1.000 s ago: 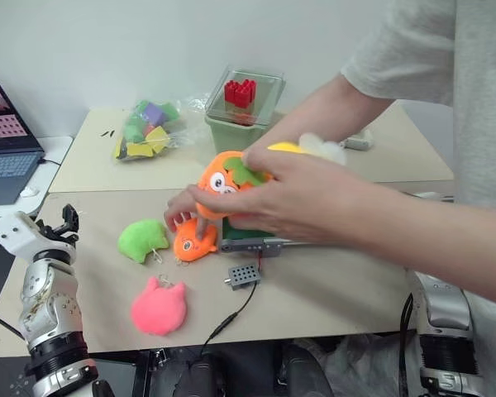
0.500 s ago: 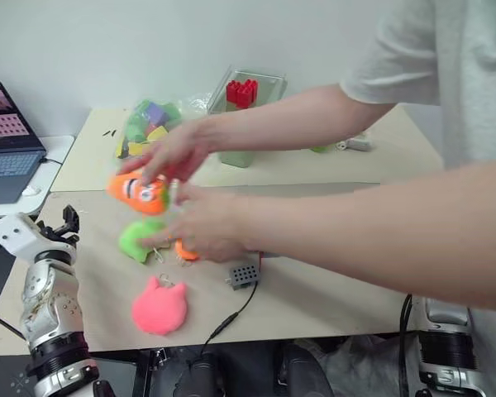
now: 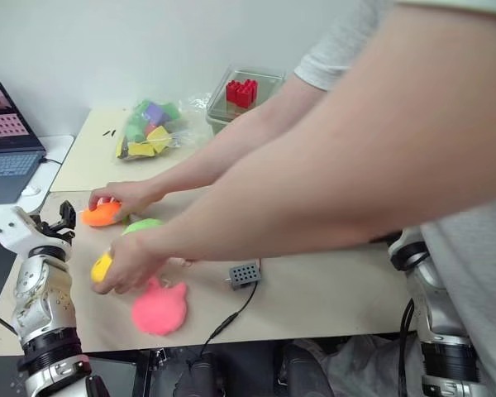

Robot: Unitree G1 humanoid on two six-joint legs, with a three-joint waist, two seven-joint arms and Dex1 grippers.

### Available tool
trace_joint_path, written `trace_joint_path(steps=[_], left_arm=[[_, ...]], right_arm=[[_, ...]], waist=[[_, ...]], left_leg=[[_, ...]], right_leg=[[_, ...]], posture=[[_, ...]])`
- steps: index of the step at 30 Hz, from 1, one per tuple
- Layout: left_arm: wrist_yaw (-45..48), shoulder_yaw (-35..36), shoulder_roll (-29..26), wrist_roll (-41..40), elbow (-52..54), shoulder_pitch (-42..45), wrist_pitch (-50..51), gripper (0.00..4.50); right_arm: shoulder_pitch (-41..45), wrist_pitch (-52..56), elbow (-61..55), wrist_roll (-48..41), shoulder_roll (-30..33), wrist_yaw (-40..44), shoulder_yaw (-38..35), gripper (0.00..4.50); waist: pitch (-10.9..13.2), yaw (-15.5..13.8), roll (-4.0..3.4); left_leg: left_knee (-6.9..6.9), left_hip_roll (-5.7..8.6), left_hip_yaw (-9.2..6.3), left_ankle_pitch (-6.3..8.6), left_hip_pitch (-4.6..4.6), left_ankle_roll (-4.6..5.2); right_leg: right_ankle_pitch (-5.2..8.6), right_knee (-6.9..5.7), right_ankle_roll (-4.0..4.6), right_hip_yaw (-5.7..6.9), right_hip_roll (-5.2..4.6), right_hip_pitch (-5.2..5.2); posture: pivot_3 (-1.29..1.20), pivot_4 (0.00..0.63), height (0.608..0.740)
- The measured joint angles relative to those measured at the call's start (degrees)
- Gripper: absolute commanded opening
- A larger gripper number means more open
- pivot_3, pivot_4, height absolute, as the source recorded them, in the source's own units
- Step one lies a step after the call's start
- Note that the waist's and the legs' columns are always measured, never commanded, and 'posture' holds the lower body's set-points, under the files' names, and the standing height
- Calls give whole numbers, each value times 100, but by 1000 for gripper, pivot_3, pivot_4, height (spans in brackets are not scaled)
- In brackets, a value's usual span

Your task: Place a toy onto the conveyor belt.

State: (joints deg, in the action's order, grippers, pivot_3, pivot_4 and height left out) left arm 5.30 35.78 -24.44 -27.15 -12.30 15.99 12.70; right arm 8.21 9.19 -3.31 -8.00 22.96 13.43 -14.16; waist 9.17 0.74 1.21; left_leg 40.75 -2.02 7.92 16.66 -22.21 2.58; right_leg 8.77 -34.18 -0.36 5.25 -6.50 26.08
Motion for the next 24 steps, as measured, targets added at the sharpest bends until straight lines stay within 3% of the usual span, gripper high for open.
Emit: trace_joint_path(steps=[19,24], left_arm=[[107,-71,-269,-10,4,95,41,3696],[247,-71,-382,1,-409,174,35,3696]], right_arm=[[10,-108,10,8,-270,-112,56,4500],[-223,-111,-77,6,-274,-189,-16,4500]], waist=[[0,7,0],[0,-8,0]], left_leg=[[0,0,0,0,0,0],[0,1,1,0,0,0]], right_leg=[[0,0,0,-1,1,1],[1,-1,0,1,1,1]], posture=[[0,150,740],[0,150,740]])
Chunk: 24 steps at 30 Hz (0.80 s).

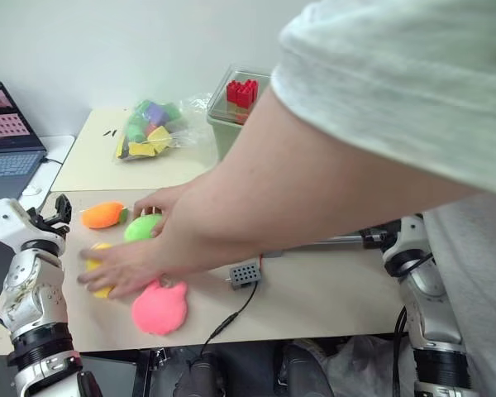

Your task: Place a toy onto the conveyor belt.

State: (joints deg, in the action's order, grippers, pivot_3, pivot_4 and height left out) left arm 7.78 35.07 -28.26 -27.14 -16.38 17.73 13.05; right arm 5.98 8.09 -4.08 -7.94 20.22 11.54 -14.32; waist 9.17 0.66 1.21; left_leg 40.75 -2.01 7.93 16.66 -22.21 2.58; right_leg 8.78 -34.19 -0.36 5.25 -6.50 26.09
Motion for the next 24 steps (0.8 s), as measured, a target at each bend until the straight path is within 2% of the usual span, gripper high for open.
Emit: trace_joint_path(steps=[6,24], left_arm=[[82,-58,-23,8,-310,441,-45,3696],[66,-143,99,5,-362,643,-180,3696]], right_arm=[[-25,0,-66,0,-24,-47,2,4500],[311,1,-4,-12,207,-40,-102,4500]], waist=[[0,9,1],[-1,16,1]], left_leg=[[0,3,0,0,0,0],[1,4,1,-2,1,-2]], right_leg=[[-1,2,0,-2,0,-1],[-1,-1,0,0,3,-1]], posture=[[0,150,740],[0,150,740]])
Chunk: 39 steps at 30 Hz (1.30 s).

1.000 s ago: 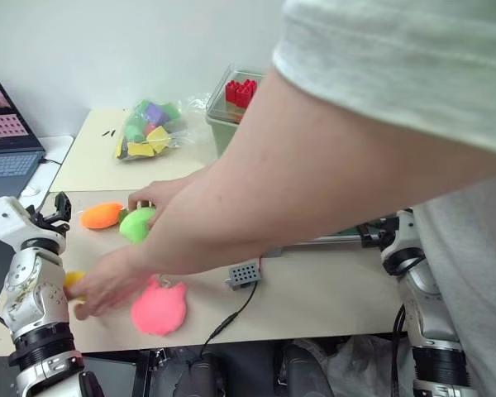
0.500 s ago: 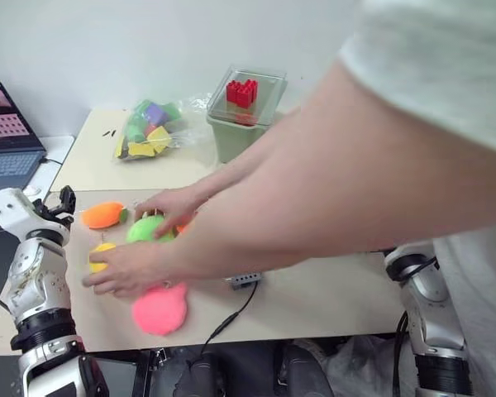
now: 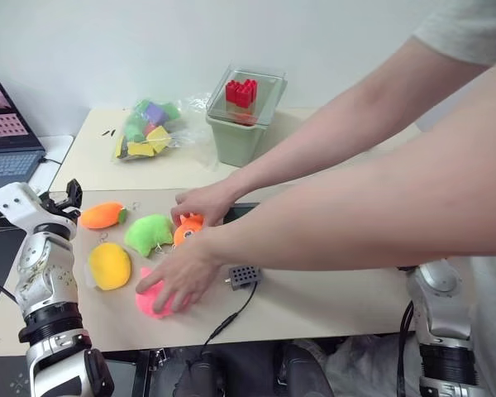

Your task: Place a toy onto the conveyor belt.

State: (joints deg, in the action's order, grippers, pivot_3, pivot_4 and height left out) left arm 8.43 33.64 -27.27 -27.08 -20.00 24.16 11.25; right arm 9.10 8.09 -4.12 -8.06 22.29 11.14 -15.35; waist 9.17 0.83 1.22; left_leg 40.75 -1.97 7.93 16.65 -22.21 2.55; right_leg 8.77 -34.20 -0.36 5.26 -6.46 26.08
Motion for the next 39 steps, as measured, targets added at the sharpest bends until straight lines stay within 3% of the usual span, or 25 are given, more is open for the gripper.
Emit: trace_joint_path(steps=[25,39], left_arm=[[-269,180,413,-241,1250,-1442,29,3696],[-235,78,467,-222,999,-1084,-4,3696]], right_arm=[[346,114,350,-4,386,368,24,4500],[267,113,349,-7,406,379,-120,4500]], waist=[[0,-7,0],[0,17,1]], left_leg=[[0,-6,-1,1,2,1],[0,-3,0,2,2,3]], right_leg=[[0,0,1,-5,-2,0],[0,1,0,-5,-1,-1]], posture=[[0,150,740],[0,150,740]])
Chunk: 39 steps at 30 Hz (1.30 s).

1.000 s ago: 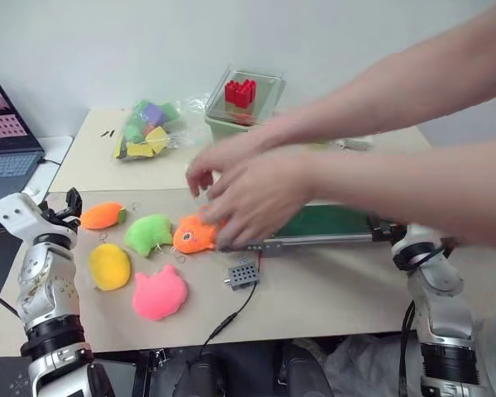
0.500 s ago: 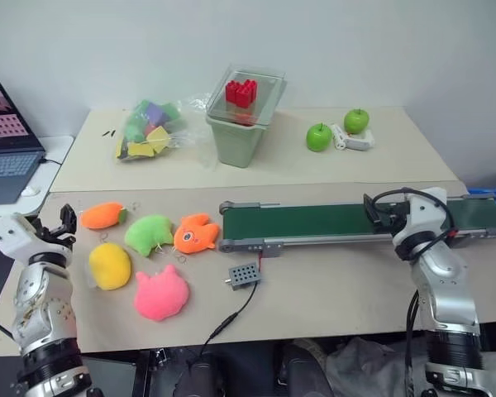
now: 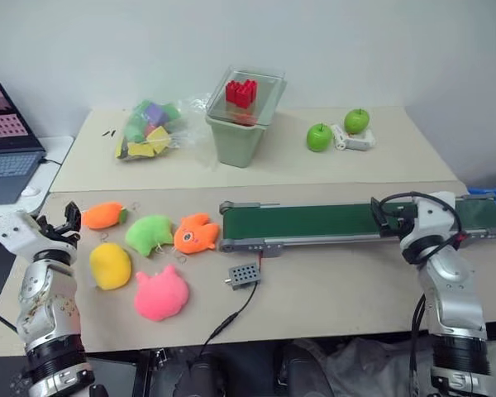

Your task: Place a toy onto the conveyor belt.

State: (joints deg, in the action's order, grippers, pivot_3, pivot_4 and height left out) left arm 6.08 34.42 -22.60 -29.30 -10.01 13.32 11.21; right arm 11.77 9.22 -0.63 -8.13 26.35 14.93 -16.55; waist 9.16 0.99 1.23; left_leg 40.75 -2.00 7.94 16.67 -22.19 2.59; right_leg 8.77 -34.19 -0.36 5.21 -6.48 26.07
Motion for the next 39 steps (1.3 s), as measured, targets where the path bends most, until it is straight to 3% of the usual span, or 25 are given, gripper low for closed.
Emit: trace_joint_path(steps=[16,31,39], left_arm=[[173,-280,217,124,-948,623,-503,3696],[384,-172,-274,223,-2087,1186,-907,3696],[674,-260,-560,360,-3093,1966,-1191,3696]], right_arm=[[11,-14,-27,-2,79,-28,-92,4500],[-46,-23,-58,-12,113,-12,-207,4500],[-460,-154,-383,-44,156,-105,-500,4500]], waist=[[0,-21,1],[-1,-33,1],[-1,-24,1]], left_leg=[[0,4,1,0,0,0],[0,5,1,0,-1,1],[0,6,1,0,-1,0]], right_leg=[[0,2,0,3,0,-2],[0,2,-1,3,-2,-2],[0,0,-1,6,-1,-2]], posture=[[0,150,740],[0,150,740],[0,150,740]])
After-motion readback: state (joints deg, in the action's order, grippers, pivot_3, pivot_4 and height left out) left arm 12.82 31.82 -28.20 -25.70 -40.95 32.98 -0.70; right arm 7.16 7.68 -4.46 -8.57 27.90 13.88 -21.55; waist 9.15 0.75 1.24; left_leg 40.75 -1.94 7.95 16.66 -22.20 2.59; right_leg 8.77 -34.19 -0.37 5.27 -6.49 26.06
